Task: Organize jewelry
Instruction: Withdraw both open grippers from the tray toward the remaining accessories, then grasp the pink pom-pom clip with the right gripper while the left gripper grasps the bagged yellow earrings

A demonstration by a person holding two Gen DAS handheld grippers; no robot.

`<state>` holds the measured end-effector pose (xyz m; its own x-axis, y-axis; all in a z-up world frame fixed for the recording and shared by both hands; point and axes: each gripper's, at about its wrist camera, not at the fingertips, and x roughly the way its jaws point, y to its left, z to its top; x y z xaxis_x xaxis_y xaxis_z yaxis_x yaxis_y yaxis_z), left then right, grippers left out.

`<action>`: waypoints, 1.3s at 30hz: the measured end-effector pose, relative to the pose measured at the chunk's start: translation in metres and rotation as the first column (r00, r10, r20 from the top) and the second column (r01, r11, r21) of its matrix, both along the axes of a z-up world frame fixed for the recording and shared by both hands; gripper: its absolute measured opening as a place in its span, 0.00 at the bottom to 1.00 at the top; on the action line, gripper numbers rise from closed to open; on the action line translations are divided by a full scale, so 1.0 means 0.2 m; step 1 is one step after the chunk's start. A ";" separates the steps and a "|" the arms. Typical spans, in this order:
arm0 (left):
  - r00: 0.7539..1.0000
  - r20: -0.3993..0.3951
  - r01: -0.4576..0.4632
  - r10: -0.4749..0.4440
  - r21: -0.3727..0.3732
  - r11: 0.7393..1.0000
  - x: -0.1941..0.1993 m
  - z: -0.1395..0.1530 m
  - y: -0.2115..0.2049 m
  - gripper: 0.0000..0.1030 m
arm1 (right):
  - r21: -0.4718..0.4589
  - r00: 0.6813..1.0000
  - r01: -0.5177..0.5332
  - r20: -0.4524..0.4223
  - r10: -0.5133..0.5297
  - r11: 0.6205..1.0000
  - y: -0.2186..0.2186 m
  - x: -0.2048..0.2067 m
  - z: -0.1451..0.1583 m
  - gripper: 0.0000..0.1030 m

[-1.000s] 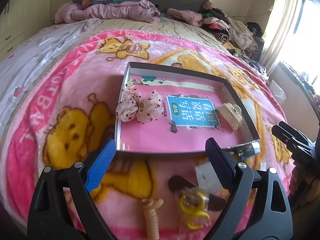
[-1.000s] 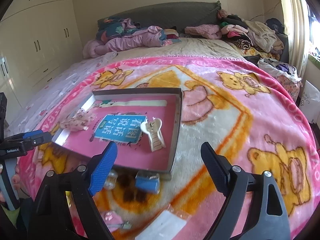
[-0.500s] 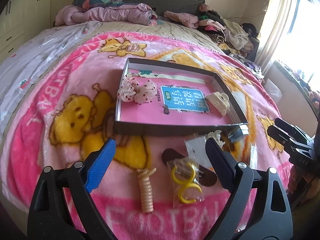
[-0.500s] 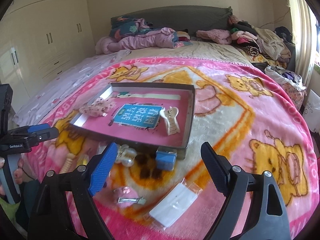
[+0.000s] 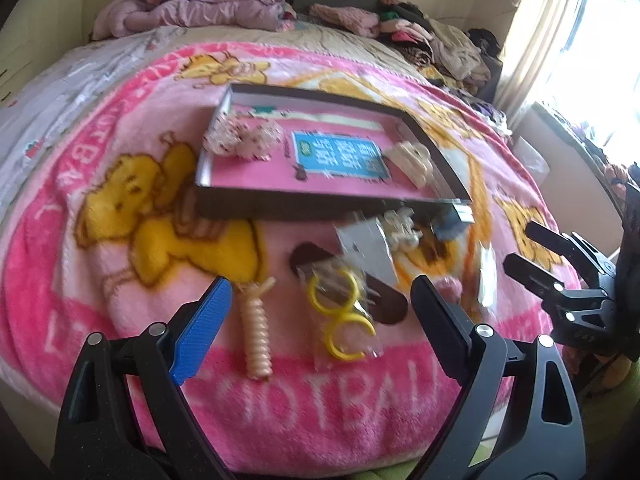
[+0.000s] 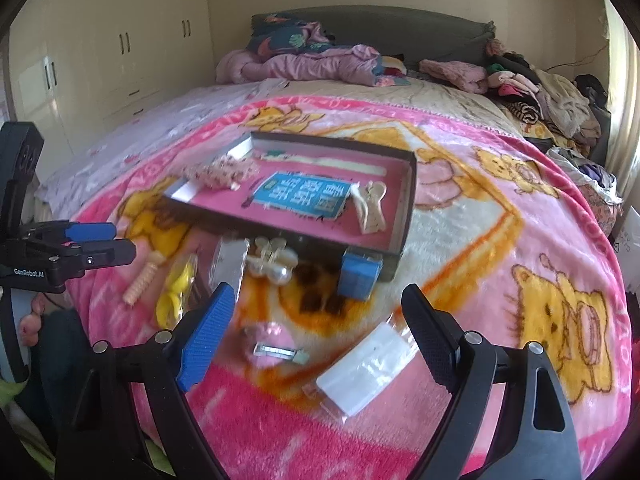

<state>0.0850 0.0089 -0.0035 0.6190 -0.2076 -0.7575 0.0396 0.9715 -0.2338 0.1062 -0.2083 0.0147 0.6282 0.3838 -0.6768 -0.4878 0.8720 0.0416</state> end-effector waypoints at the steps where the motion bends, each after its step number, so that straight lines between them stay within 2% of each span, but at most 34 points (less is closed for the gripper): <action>1: 1.000 -0.007 0.004 -0.004 -0.005 1.000 0.00 -0.01 -0.01 0.80 | -0.003 1.000 -0.004 -0.004 0.004 1.000 0.00 0.00 -0.01 0.80; 5: 0.999 -0.035 0.019 -0.020 -0.020 1.000 -0.01 -0.06 -0.05 0.79 | -0.042 1.000 -0.027 -0.002 0.027 0.999 0.02 -0.03 -0.07 0.80; 16: 0.992 -0.119 0.043 -0.053 -0.080 0.996 0.02 -0.19 -0.13 0.57 | -0.088 0.992 -0.123 -0.042 0.120 0.989 0.06 -0.06 -0.20 0.80; 20: 0.987 -0.155 0.027 -0.041 -0.092 0.995 0.05 -0.24 -0.13 0.55 | -0.118 0.985 -0.172 -0.052 0.167 0.978 0.10 -0.05 -0.25 0.80; 26: 0.984 -0.177 0.009 -0.026 -0.096 0.995 0.07 -0.28 -0.13 0.54 | -0.127 0.970 -0.240 -0.081 0.231 0.963 0.16 -0.02 -0.32 0.66; 29: 0.983 -0.182 -0.003 -0.015 -0.098 0.995 0.08 -0.29 -0.12 0.52 | -0.125 0.960 -0.272 -0.098 0.261 0.954 0.19 0.00 -0.34 0.55; 31: 0.983 -0.185 -0.009 -0.009 -0.097 0.995 0.09 -0.30 -0.12 0.51 | -0.123 0.957 -0.283 -0.109 0.270 0.951 0.20 0.01 -0.36 0.42; 32: 0.982 -0.186 -0.012 -0.006 -0.096 0.995 0.10 -0.30 -0.12 0.50 | -0.120 0.956 -0.285 -0.112 0.273 0.951 0.20 0.02 -0.36 0.40; 34: 0.981 -0.192 -0.024 0.004 -0.102 0.995 0.11 -0.32 -0.10 0.43 | -0.114 0.955 -0.288 -0.111 0.276 0.951 0.20 0.02 -0.36 0.33; 39: 0.983 -0.186 -0.025 0.005 -0.103 0.994 0.11 -0.32 -0.09 0.37 | -0.102 0.956 -0.285 -0.104 0.275 0.953 0.17 0.03 -0.35 0.31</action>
<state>0.1071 -0.0095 -0.0665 0.4741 -0.2834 -0.8336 -0.0283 0.9414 -0.3362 0.1118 -0.1739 -0.0543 0.4430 0.4526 -0.7739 -0.7122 0.7020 0.0029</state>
